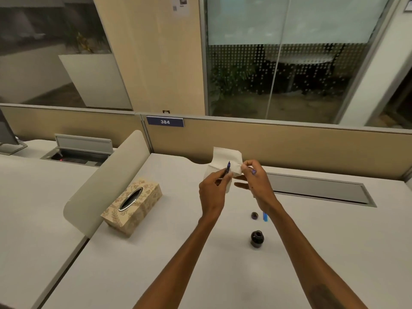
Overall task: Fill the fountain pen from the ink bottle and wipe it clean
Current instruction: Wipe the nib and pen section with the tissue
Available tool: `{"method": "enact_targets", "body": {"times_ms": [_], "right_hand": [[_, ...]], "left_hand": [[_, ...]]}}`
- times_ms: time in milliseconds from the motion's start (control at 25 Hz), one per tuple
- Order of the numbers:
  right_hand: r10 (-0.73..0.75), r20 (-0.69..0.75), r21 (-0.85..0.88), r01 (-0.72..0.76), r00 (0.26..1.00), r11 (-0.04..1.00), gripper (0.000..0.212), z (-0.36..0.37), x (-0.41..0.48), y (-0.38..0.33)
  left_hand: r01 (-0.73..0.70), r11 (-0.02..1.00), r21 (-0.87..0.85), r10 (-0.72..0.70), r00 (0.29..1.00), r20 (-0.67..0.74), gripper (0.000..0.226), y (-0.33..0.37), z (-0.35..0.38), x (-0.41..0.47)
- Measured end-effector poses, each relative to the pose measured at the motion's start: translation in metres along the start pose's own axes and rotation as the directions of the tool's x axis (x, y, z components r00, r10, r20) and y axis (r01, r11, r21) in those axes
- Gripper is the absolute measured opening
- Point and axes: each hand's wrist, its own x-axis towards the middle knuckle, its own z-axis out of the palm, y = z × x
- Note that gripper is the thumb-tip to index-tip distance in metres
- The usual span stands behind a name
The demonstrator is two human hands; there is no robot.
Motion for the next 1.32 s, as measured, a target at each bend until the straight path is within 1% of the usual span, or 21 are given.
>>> {"method": "enact_targets", "body": {"times_ms": [120, 160, 280, 400, 480, 560, 600, 720, 840, 920, 1000, 1080, 1120, 1200, 1240, 1320], "right_hand": [[-0.035, -0.037, -0.043, 0.033, 0.999, 0.999, 0.011, -0.013, -0.01, -0.003], [-0.025, -0.051, -0.031, 0.024, 0.998, 0.999, 0.012, -0.016, -0.013, -0.005], [0.054, -0.07, 0.04, -0.051, 0.996, 0.998, 0.021, -0.021, -0.024, -0.014], [0.114, -0.027, 0.067, -0.112, 0.993, 0.991, 0.026, -0.028, -0.03, -0.017], [0.114, -0.03, 0.103, -0.111, 0.993, 0.989, 0.029, -0.034, -0.031, -0.013], [0.106, -0.075, 0.166, -0.093, 0.991, 0.982, 0.032, -0.037, -0.03, -0.01], [0.089, -0.109, 0.165, -0.07, 0.99, 0.984, 0.032, -0.039, -0.029, -0.008], [0.01, -0.173, 0.035, -0.004, 0.985, 0.999, 0.023, -0.044, -0.029, -0.005], [-0.025, -0.235, -0.149, -0.011, 0.972, 0.989, 0.03, -0.045, -0.031, -0.008], [-0.014, -0.212, -0.229, -0.036, 0.977, 0.973, 0.029, -0.048, -0.033, -0.01], [-0.026, -0.153, -0.238, -0.011, 0.988, 0.971, 0.026, -0.053, -0.036, -0.014], [-0.051, -0.103, -0.174, 0.033, 0.993, 0.984, 0.016, -0.056, -0.038, -0.019], [-0.055, -0.088, -0.134, 0.043, 0.995, 0.99, 0.011, -0.059, -0.038, -0.021], [-0.017, -0.061, -0.039, 0.015, 0.998, 0.999, 0.014, -0.063, -0.039, -0.026], [0.004, -0.036, 0.019, -0.003, 0.999, 1.0, 0.017, -0.065, -0.039, -0.027], [0.03, 0.022, 0.144, -0.033, 0.999, 0.989, 0.021, -0.069, -0.042, -0.032]], "left_hand": [[0.019, 1.0, -0.009, -0.019, 0.999, 0.027, 0.029, 0.003, 0.011, -0.004], [0.022, 1.0, -0.005, -0.022, 0.999, 0.035, 0.03, 0.004, 0.014, -0.006], [0.015, 1.0, 0.012, -0.016, 0.998, 0.058, 0.033, 0.007, 0.022, -0.01], [0.03, 0.999, -0.012, -0.029, 0.997, 0.072, 0.032, 0.009, 0.027, -0.015], [0.053, 0.998, -0.043, -0.049, 0.995, 0.087, 0.032, 0.012, 0.028, -0.017], [0.085, 0.994, -0.071, -0.078, 0.991, 0.105, 0.03, 0.015, 0.029, -0.019], [0.1, 0.992, -0.082, -0.09, 0.99, 0.111, 0.029, 0.017, 0.03, -0.02], [0.103, 0.992, -0.073, -0.094, 0.989, 0.115, 0.027, 0.02, 0.031, -0.021], [0.082, 0.994, -0.078, -0.075, 0.993, 0.091, 0.027, 0.025, 0.03, -0.022], [0.048, 0.996, -0.069, -0.042, 0.996, 0.083, 0.028, 0.029, 0.027, -0.02], [0.001, 0.999, -0.033, 0.004, 0.991, 0.134, 0.03, 0.031, 0.025, -0.017], [0.02, 0.999, 0.026, -0.025, 0.97, 0.242, 0.034, 0.033, 0.023, -0.013], [0.071, 0.997, 0.019, -0.074, 0.95, 0.304, 0.035, 0.033, 0.022, -0.012], [0.205, 0.973, -0.101, -0.148, 0.901, 0.409, 0.032, 0.034, 0.021, -0.013], [0.25, 0.954, -0.167, -0.158, 0.888, 0.431, 0.03, 0.034, 0.021, -0.013], [0.288, 0.925, -0.25, -0.165, 0.893, 0.418, 0.028, 0.035, 0.02, -0.015]]}}
